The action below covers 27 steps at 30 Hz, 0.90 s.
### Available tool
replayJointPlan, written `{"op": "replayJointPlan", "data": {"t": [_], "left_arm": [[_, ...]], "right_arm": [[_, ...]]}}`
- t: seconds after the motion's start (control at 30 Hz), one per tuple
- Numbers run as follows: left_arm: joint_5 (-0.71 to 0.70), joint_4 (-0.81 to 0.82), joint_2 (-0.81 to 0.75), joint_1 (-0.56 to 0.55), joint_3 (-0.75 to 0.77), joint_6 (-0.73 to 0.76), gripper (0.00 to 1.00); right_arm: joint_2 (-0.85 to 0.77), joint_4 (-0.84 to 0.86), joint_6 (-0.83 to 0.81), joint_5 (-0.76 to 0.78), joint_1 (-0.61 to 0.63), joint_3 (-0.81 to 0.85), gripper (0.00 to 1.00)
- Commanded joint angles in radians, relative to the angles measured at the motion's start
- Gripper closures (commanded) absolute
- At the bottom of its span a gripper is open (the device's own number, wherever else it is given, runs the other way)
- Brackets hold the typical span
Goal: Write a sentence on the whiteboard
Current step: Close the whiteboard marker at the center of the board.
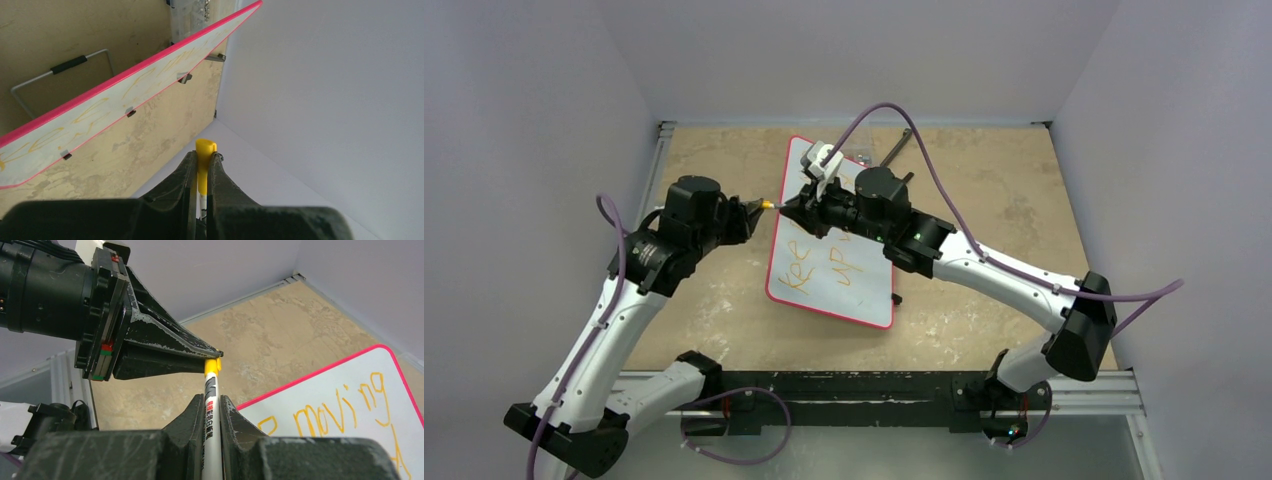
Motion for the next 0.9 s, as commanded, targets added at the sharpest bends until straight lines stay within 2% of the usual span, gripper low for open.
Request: {"op": "replayJointPlan", "data": {"t": [0.0, 0.17, 0.5, 0.87], "left_arm": [[0.101, 0.1, -0.007, -0.005, -0.006, 0.063, 1.0], [0.122, 0.158, -0.013, -0.01, -0.009, 0.101, 1.0], [0.11, 0.169, -0.037, -0.028, -0.01, 0.091, 1.0], [0.109, 0.228, -0.047, -0.039, -0.016, 0.161, 1.0]], "right_arm": [[0.02, 0.0, -0.021, 0.014, 0.009, 0.034, 1.0], [0.045, 0.012, 0.003, 0.03, 0.015, 0.033, 1.0], [0.087, 0.048, 0.063, 0.085, 0.022, 0.042, 1.0], [0.175, 0.016, 0.226, 0.119, 0.026, 0.143, 1.0]]}}
